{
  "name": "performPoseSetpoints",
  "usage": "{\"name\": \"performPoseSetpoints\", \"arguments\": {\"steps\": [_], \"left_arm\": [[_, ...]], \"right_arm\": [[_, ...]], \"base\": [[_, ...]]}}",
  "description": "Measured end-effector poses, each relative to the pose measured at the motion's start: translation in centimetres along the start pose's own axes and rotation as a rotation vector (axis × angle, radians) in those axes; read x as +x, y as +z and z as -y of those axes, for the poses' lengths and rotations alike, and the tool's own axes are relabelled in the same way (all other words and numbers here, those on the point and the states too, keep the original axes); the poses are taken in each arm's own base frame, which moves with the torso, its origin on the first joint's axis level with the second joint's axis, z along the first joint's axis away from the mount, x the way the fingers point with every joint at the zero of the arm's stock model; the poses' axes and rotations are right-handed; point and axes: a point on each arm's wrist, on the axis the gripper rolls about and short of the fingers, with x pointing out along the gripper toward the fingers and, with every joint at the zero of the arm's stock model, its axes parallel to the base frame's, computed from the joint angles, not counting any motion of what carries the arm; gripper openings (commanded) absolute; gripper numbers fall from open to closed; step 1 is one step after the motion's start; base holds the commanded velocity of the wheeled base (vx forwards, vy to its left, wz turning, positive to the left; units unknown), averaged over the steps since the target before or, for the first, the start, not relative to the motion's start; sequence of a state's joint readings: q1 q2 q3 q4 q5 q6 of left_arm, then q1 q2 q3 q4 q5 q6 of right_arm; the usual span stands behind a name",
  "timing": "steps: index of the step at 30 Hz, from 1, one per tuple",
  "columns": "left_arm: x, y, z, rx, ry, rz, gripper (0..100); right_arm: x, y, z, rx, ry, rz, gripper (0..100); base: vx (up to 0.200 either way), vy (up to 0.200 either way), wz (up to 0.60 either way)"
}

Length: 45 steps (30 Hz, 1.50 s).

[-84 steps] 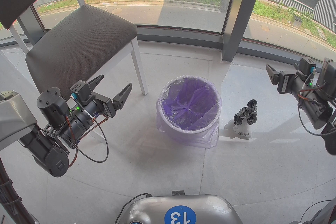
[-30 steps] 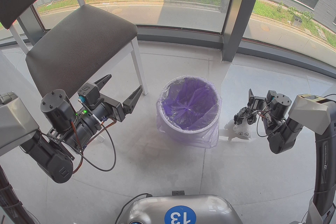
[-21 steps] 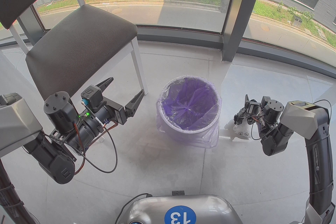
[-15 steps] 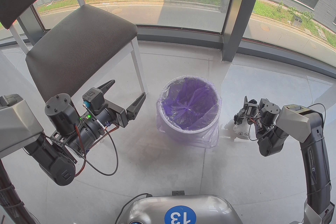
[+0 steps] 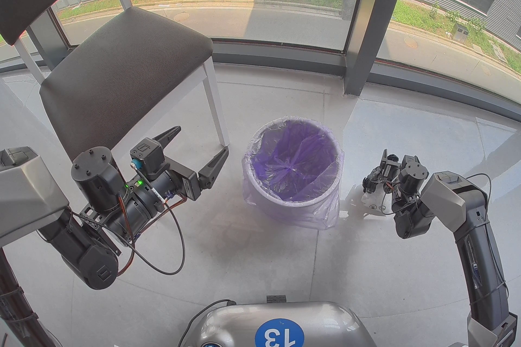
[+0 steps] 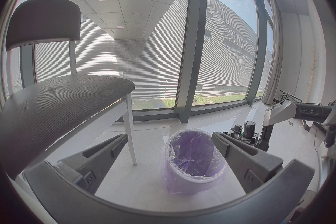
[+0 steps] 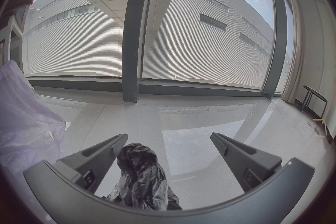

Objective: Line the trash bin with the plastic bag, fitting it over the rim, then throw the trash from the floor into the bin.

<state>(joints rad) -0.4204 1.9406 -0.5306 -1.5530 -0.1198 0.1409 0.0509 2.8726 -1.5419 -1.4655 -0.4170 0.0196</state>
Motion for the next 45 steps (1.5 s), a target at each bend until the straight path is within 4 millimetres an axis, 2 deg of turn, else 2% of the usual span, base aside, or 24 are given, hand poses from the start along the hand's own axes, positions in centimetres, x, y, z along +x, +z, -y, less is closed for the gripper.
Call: {"name": "performPoseSetpoints", "arguments": {"steps": [12,23,30,44,45], "left_arm": [[-0.2,-0.2,0.2,0.012,-0.005,-0.010,100],[-0.1,-0.4,0.4,0.015,-0.014,-0.018,100],[-0.1,-0.6,0.6,0.014,-0.017,-0.024,100],[0.0,-0.8,0.7,0.013,-0.022,-0.031,100],[0.0,-0.8,0.7,0.014,-0.023,-0.031,100]], "right_arm": [[0.0,-2.6,-0.4,0.065,-0.019,-0.105,100],[0.7,-3.0,-1.2,0.139,-0.027,-0.153,100],[0.6,-3.9,-1.2,0.111,-0.077,-0.225,100],[0.7,-3.9,-1.2,0.126,-0.085,-0.228,100],[0.7,-3.9,-1.2,0.126,-0.085,-0.228,0]], "base": [[0.000,0.000,0.00],[0.000,0.000,0.00],[0.000,0.000,0.00],[0.000,0.000,0.00],[0.000,0.000,0.00]]}}
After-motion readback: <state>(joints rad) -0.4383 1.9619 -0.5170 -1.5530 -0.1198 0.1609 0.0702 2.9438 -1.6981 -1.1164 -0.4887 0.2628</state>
